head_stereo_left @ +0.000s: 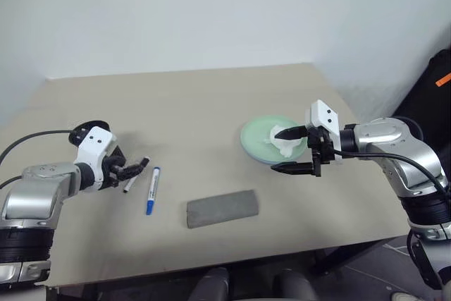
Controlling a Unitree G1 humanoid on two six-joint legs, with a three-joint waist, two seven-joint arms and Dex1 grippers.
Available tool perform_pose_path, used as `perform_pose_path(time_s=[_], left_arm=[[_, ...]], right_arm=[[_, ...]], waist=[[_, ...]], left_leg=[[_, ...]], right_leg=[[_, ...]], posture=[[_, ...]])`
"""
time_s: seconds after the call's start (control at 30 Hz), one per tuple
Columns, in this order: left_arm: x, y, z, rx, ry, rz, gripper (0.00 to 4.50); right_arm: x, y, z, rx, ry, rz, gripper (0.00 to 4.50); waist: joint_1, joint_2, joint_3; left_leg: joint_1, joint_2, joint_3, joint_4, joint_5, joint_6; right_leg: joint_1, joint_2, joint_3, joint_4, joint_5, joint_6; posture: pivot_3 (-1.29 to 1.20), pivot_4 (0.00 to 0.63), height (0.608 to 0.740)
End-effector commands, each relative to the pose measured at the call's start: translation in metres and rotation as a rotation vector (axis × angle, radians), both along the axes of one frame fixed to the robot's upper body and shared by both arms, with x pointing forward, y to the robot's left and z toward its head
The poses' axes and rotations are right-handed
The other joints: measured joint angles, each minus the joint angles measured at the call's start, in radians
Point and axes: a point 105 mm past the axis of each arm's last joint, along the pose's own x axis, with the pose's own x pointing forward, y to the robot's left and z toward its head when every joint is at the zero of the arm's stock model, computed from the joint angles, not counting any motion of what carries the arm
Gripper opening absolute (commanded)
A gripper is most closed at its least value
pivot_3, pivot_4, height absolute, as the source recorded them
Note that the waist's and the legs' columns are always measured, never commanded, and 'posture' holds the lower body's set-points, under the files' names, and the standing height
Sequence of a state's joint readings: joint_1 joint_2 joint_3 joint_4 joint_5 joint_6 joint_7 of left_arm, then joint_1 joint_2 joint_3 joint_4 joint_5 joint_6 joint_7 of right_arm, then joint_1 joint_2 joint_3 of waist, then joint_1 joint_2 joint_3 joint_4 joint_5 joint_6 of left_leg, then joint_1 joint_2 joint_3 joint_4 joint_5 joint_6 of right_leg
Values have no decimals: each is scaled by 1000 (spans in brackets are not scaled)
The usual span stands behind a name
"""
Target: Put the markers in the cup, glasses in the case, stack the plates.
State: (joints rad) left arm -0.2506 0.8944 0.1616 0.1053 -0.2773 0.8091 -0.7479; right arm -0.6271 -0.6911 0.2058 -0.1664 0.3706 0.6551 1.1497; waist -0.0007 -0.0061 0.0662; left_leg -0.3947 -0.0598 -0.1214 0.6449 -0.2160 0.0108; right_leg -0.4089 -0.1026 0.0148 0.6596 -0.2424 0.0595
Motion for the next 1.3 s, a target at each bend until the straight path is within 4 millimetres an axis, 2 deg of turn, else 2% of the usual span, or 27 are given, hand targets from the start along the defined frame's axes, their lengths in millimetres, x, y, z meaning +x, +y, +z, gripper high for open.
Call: perform_pose_path(time_s=[0.03,0.33,0.57,0.67,0.93,1.17,1.3], left_arm=[[-1,2,3,12,-13,9,3292],[-14,1,-18,-18,55,33,3292],[-20,4,-26,-35,81,56,3292],[-26,9,-35,-45,105,81,2698],[-35,9,-46,-95,135,107,36],[-37,6,-45,-117,128,92,36],[-33,-9,-23,-163,16,-28,36]], right_arm=[[2,2,15,19,-62,7,4500],[1,2,16,18,-67,8,4500],[1,2,16,16,-71,11,4500],[1,2,17,19,-72,12,4500],[1,3,17,18,-75,14,4500],[2,4,17,17,-75,17,4500],[2,4,16,16,-73,18,4500]], waist=[[0,0,0],[1,0,0],[4,0,0],[3,0,0],[4,1,0],[4,1,0],[4,1,0]], left_leg=[[0,0,0,0,0,0],[0,0,0,0,-1,-1],[0,0,0,0,-2,-3],[0,0,0,0,-2,-3],[1,0,0,0,-2,-4],[1,0,0,0,-2,-4],[1,1,0,0,-2,-4]], right_leg=[[0,0,0,0,0,0],[0,0,0,0,0,0],[0,-1,0,0,0,0],[0,0,0,0,0,0],[0,-1,0,0,0,0],[0,-1,1,0,0,0],[0,-1,1,0,0,0]], posture=[[0,0,698],[0,0,698],[0,0,698],[0,0,698],[0,0,698],[0,0,698],[0,0,698]])
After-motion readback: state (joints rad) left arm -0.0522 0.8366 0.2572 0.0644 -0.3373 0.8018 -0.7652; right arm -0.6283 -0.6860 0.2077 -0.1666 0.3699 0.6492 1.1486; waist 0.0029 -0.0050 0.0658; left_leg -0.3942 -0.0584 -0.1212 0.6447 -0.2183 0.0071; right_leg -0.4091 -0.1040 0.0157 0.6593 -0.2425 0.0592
